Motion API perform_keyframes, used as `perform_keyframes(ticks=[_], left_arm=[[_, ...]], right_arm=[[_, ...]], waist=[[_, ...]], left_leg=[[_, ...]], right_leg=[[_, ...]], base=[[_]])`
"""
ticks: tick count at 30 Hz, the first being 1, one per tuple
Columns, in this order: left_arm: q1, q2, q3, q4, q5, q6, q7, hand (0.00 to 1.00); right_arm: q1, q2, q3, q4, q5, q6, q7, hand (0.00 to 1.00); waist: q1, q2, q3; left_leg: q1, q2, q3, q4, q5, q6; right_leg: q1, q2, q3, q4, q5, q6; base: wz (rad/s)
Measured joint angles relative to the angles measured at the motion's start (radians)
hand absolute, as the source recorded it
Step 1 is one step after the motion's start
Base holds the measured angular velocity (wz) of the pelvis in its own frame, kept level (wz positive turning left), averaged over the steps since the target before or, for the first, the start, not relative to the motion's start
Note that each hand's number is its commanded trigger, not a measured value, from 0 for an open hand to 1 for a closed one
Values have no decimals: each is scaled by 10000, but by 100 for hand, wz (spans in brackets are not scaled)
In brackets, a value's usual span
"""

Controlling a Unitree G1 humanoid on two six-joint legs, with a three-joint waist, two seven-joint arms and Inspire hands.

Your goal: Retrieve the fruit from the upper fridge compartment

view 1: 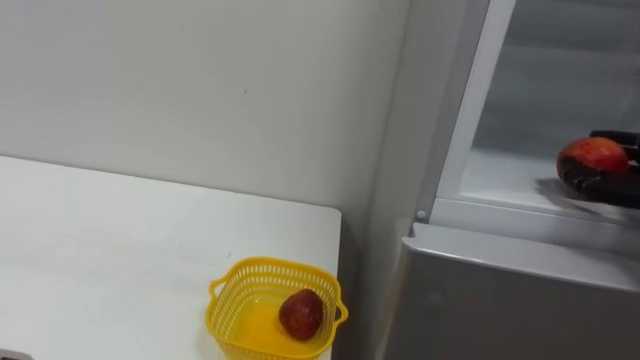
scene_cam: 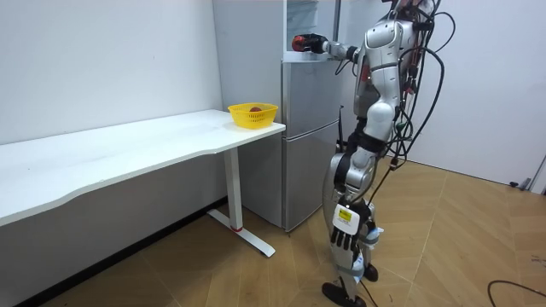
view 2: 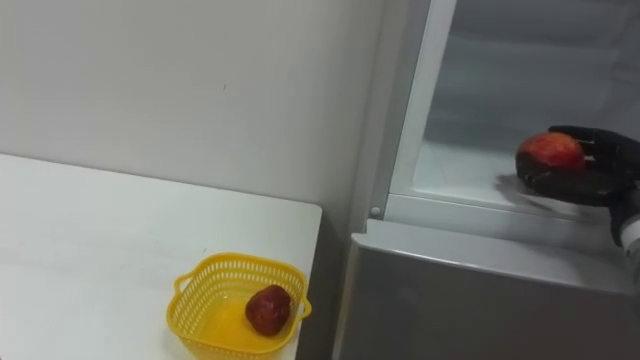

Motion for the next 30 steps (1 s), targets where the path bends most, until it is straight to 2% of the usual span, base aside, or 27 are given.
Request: perform_keyframes(ticks=[4,8,11,13,16,19,22,26,30], left_arm=[[-1,12,-9,2,-319,32,10,0],[-32,44,-20,31,-601,23,25,0],[-55,86,-16,31,-652,24,20,0],[-81,91,-8,25,-647,25,18,0],[-196,112,8,21,-654,24,23,0],[-286,137,5,1,-650,13,36,0],[-342,174,-42,91,-777,-69,82,0],[-351,173,-35,295,-777,-302,215,0],[-369,230,-52,312,-802,-472,300,0]], right_arm=[[-2,0,0,0,61,0,-81,100],[-43,1,9,-1,53,-14,-224,100],[-105,2,173,-96,23,7,-368,100],[-105,2,284,-415,-63,154,-468,100],[-100,18,371,-1118,-532,387,-578,100],[-100,18,385,-1886,-765,422,-776,100],[-94,19,477,-2579,-782,421,-1109,100],[-70,18,533,-4251,-749,363,-1566,100],[-46,19,815,-5622,-368,287,-1839,100]], waist=[[-3,-34,15],[20,-51,91],[13,-42,87],[10,4,64],[9,111,0],[47,197,-48],[46,197,-27],[-1,259,41],[-8,283,58]], left_leg=[[-6,3,-4,-2,0,0],[-14,5,-5,5,0,0],[-76,10,18,4,-1,0],[-167,6,24,6,-1,0],[-208,4,48,6,-1,0],[-181,10,35,-22,1,0],[-80,29,35,-78,1,0],[-58,30,43,-99,0,0],[-61,31,45,-126,1,0]], right_leg=[[21,2,7,8,0,0],[-37,7,4,6,1,-1],[-124,8,11,11,0,-1],[-211,6,9,30,1,-2],[-272,4,39,59,4,-2],[-244,5,19,61,3,-1],[-190,28,34,31,3,-2],[-157,24,44,20,3,-1],[-128,22,42,28,4,-2]], base=[[0],[0],[0],[0],[-3],[0],[-1],[-1],[0]])
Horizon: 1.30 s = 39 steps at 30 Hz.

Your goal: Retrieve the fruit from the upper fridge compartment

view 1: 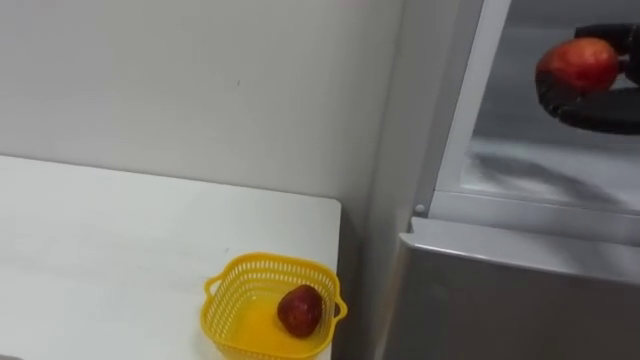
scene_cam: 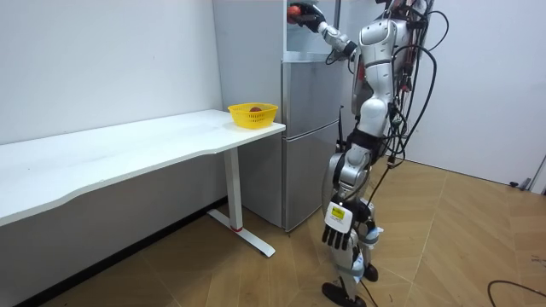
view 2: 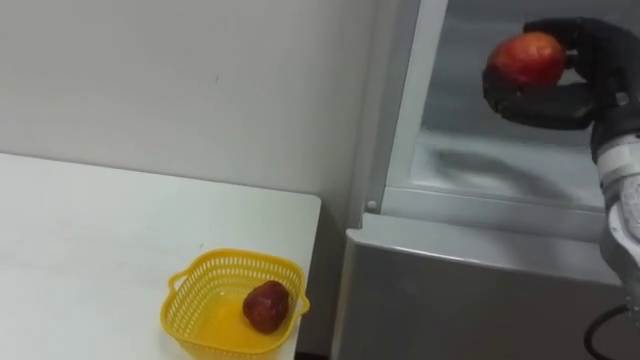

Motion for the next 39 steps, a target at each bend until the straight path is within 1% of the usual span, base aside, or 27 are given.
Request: perform_keyframes(ticks=[4,8,11,13,15,16,18,19,21,23,24,26,27,28,29,30,32,34,36,39], left_arm=[[-19,10,11,19,17,-48,188,0],[-37,9,36,124,17,-38,220,0],[-73,10,33,193,14,-44,215,0],[-74,9,19,201,17,-52,202,0],[-80,10,20,345,36,-236,156,0],[-82,9,20,396,39,-272,143,0],[-71,7,18,446,38,-313,95,0],[-70,6,18,445,36,-322,91,0],[-78,15,-2,439,-10,-399,88,0],[-125,24,-96,443,-147,-407,88,0],[-172,24,-178,454,-174,-413,88,0],[-243,29,-185,532,-170,-432,79,0],[-268,47,-183,593,-177,-453,80,0],[-269,50,-184,597,-176,-453,80,0],[-269,43,-186,597,-177,-458,81,0],[-270,36,-187,604,-186,-463,81,0],[-286,49,-187,626,-224,-465,79,0],[-315,47,-222,757,-254,-473,78,0],[-330,47,-440,833,-262,-494,51,0],[-351,42,-594,848,-261,-621,-121,0]], right_arm=[[329,36,30,-1188,-29,-27,-132,100],[382,35,26,-1986,-112,-209,-363,100],[388,35,26,-2628,-587,-219,-561,100],[388,36,28,-3076,-930,-335,-583,100],[388,40,27,-3569,-1350,-510,-565,100],[388,46,27,-3684,-1453,-545,-542,100],[389,110,26,-4057,-1576,-802,-411,100],[395,153,32,-4127,-1575,-858,-354,100],[639,484,144,-4694,-1809,-873,-197,100],[889,683,468,-5254,-2244,-896,-23,100],[983,738,706,-5474,-2425,-992,234,100],[983,833,961,-5684,-2684,-991,583,100],[981,829,1079,-5811,-2864,-995,723,100],[980,830,1118,-5873,-2989,-1006,795,100],[980,830,1142,-5980,-3287,-1059,942,100],[981,829,1173,-6091,-3520,-1077,1004,100],[980,837,1287,-6194,-3735,-1127,1072,100],[980,911,1511,-6236,-4294,-1215,1161,100],[979,990,1766,-6248,-4740,-1300,1408,100],[979,1147,2104,-6225,-5121,-1316,1779,100]], waist=[[50,-9,-6],[33,2,-3],[29,18,-12],[39,39,-20],[38,70,-4],[38,89,9],[56,90,11],[54,90,13],[98,84,10],[52,76,6],[61,71,12],[60,45,-1],[74,12,-20],[76,-2,-22],[133,-34,-14],[280,-50,-13],[352,-68,-16],[423,-72,-14],[572,-82,-8],[602,-105,7]], left_leg=[[12,-9,10,-2,0,0],[2,-11,7,-10,-1,1],[3,5,34,-43,-2,1],[39,14,65,-106,-2,1],[120,16,80,-106,-2,1],[173,15,80,-106,-2,1],[230,17,94,-108,-1,1],[246,19,111,-108,-2,1],[304,28,165,-122,-1,1],[201,27,146,-138,-1,1],[166,23,142,-137,-1,1],[163,22,127,-149,-3,2],[163,22,111,-188,-4,1],[170,24,116,-193,-4,1],[169,23,118,-195,-4,0],[175,23,137,-189,-4,0],[197,25,137,-166,-4,1],[210,26,137,-172,-4,1],[210,26,128,-185,-3,1],[181,16,-17,-184,-3,1]], right_leg=[[28,-9,6,7,0,0],[46,-12,-4,1,0,1],[32,-1,-5,3,0,0],[36,4,-5,3,0,0],[105,5,-5,-9,1,1],[127,5,-5,-14,1,1],[143,4,-1,-16,1,2],[136,4,6,-19,1,2],[161,13,57,-15,1,2],[153,16,61,-12,1,2],[127,12,56,-9,1,2],[125,12,50,-1,0,1],[131,16,47,5,0,1],[133,18,48,8,0,1],[137,19,46,9,1,1],[131,18,54,14,1,1],[141,20,53,12,2,0],[154,18,50,11,2,0],[156,16,35,7,2,0],[163,1,-83,-3,2,1]], base=[[0],[0],[-1],[-4],[0],[0],[-2],[-7],[-6],[0],[0],[0],[0],[0],[0],[0],[0],[0],[0],[9]])
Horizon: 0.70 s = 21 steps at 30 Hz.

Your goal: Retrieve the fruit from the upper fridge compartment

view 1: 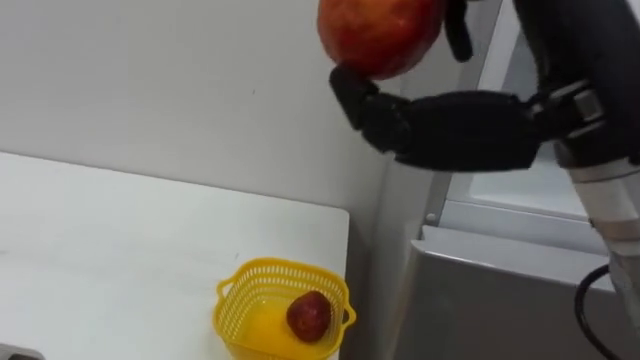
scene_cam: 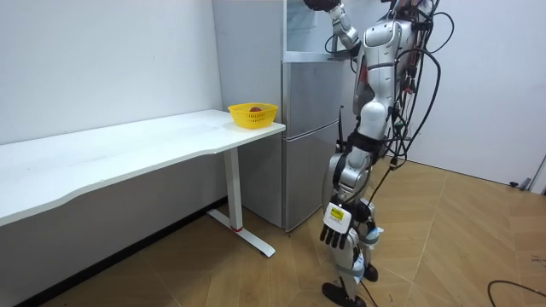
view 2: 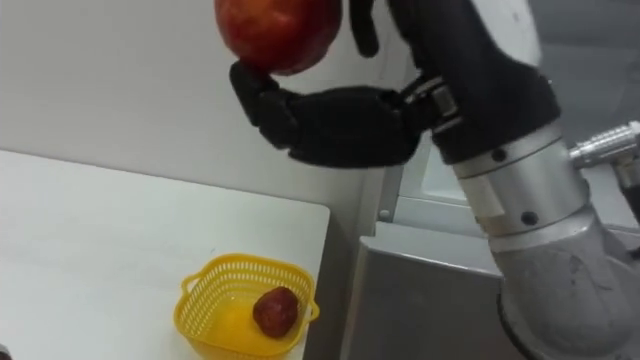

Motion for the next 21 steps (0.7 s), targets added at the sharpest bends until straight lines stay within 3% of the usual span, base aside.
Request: perform_keyframes(ticks=[5,10,16,21], left_arm=[[-42,36,-168,-61,26,-28,-71,0],[-189,67,-166,-82,20,20,-238,0],[-233,112,-170,-64,11,54,-416,0],[-240,198,-182,-29,-103,57,-449,0]], right_arm=[[1,-71,347,861,4,-124,658,100],[15,-77,994,1619,-336,164,1161,100],[416,-132,1502,2662,-909,447,1561,100],[424,-133,2027,3948,-1523,539,1486,100]], waist=[[152,-183,143],[390,-278,142],[774,-493,27],[975,-682,119]], left_leg=[[-44,-15,-217,52,0,-1],[-208,-29,-247,63,0,0],[-173,-58,-375,86,3,3],[-161,-87,-606,110,11,12]], right_leg=[[71,-20,-260,-13,-1,1],[-86,-29,-268,-9,-1,1],[-25,-49,-270,-10,0,2],[61,-57,-396,-13,-1,2]], base=[[12],[1],[5],[10]])
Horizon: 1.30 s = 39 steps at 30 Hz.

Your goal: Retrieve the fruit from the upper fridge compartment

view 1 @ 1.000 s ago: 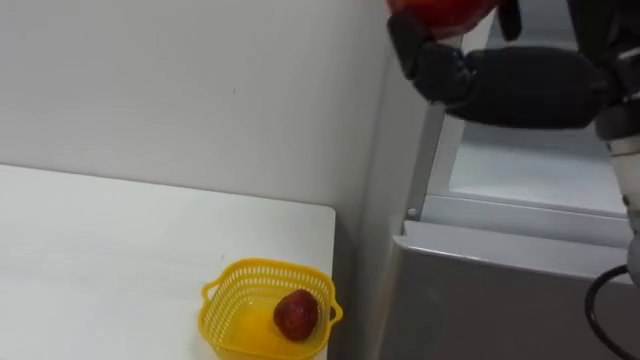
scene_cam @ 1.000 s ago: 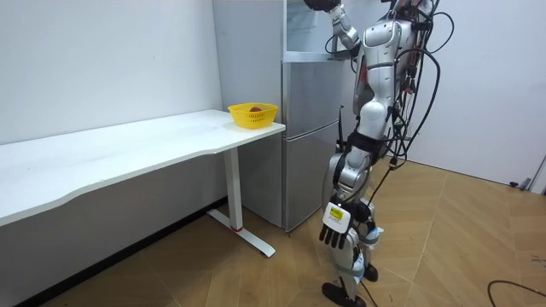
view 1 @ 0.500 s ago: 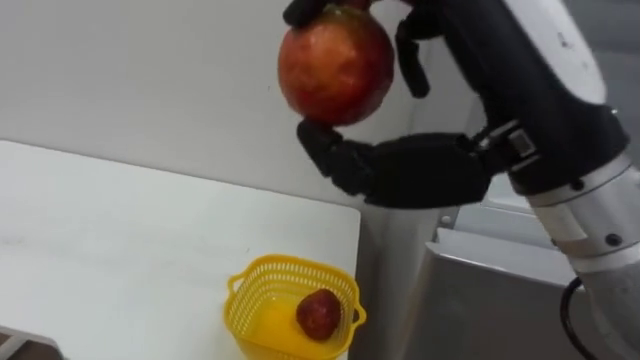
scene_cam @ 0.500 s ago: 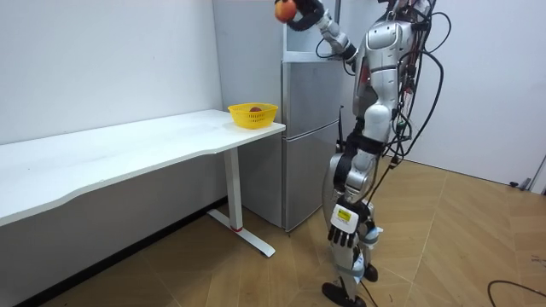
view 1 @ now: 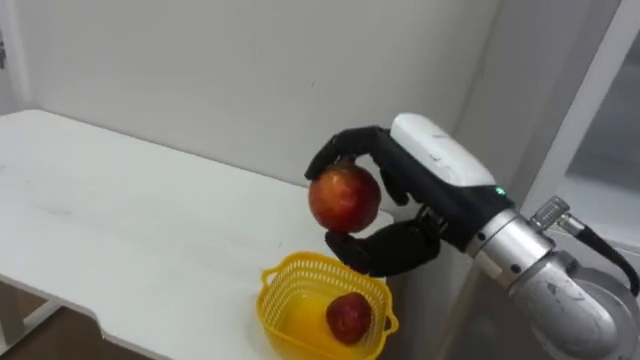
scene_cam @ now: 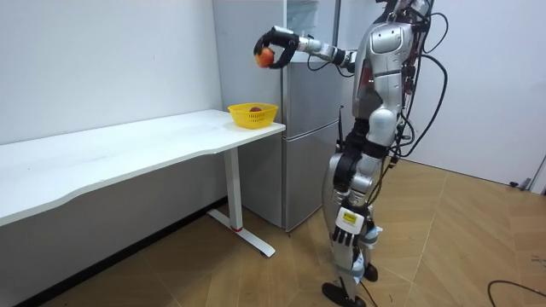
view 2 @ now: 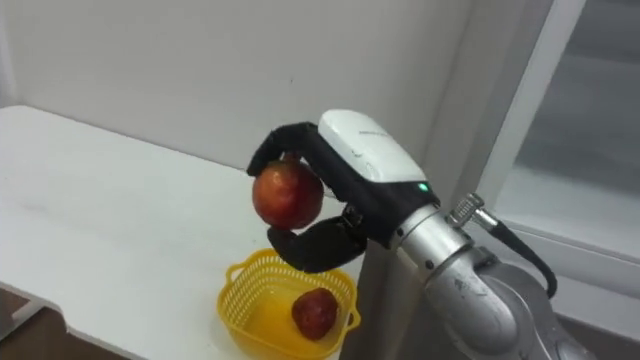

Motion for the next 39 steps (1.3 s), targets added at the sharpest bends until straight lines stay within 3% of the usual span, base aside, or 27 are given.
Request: perform_keyframes(ticks=[5,10,11,20,29,30,31,39], left_arm=[[-70,160,27,-67,-90,27,-112,0],[-85,366,28,-32,-67,148,-129,0],[-86,421,29,-5,-44,159,-146,0],[-263,632,27,-36,128,204,-332,0],[-364,699,5,-37,135,402,-327,0],[-365,699,6,-31,138,401,-328,0],[-368,700,11,-27,135,402,-328,0],[-400,779,7,-15,139,398,-327,0]], right_arm=[[15,-1,514,1532,18,34,-17,100],[39,-2,948,2634,19,40,-15,100],[37,-3,947,2785,24,3,-50,100],[24,-2,947,4667,10,1,-673,100],[20,-12,954,5517,-445,182,-843,100],[-10,-13,953,5539,-505,244,-853,16],[-39,-13,953,5544,-557,251,-853,0],[-116,-38,953,5559,-811,262,-890,0]], waist=[[396,-243,67],[709,-437,0],[809,-522,-51],[1229,-905,101],[1399,-1009,131],[1404,-1015,128],[1404,-1016,132],[1403,-1019,148]], left_leg=[[-356,-14,-139,139,3,-9],[-592,-25,-264,141,20,-40],[-642,-24,-282,139,29,-53],[-1126,-107,-686,411,90,-77],[-1555,-160,-768,617,89,-79],[-1567,-167,-767,613,89,-79],[-1572,-169,-765,612,89,-78],[-1579,-174,-751,621,90,-77]], right_leg=[[-201,-2,-200,-1,-2,3],[-320,-2,-390,-2,-1,2],[-374,-1,-405,0,-1,2],[-600,-5,-458,0,0,0],[-839,-65,-677,17,5,-7],[-857,-85,-679,26,5,-7],[-864,-84,-678,28,5,-7],[-865,-88,-686,27,7,-10]], base=[[8],[10],[6],[13],[5],[0],[0],[0]])
